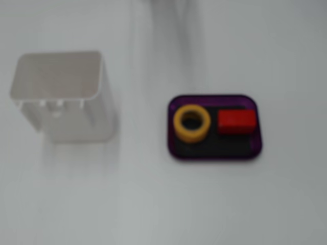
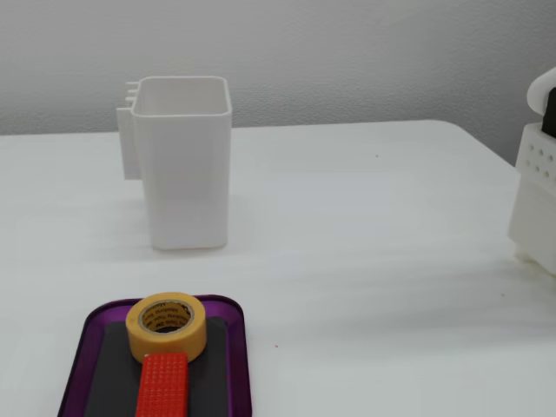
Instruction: Pick up the yellow tape and place it in the box.
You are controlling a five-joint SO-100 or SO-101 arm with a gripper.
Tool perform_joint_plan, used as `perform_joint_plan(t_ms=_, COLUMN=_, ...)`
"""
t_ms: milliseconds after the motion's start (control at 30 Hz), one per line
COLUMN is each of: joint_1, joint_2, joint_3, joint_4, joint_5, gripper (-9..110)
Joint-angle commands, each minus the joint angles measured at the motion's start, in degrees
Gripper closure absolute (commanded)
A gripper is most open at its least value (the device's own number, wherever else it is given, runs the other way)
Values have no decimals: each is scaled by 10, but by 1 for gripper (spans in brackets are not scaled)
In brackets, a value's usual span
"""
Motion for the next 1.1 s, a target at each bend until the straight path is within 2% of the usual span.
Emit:
perform_joint_plan(t_ms=0, joint_1=0, joint_2=141, joint_3=120, joint_4=-4, joint_5=25, gripper=91)
perform_joint_plan(t_ms=300, joint_1=0, joint_2=444, joint_3=424, joint_4=-6, joint_5=26, gripper=91)
perform_joint_plan(t_ms=567, joint_1=1, joint_2=398, joint_3=459, joint_4=-47, joint_5=28, gripper=91)
perform_joint_plan(t_ms=800, joint_1=34, joint_2=403, joint_3=578, joint_4=-103, joint_5=24, gripper=91)
perform_joint_plan(t_ms=1067, joint_1=54, joint_2=403, joint_3=663, joint_4=-102, joint_5=23, gripper=92)
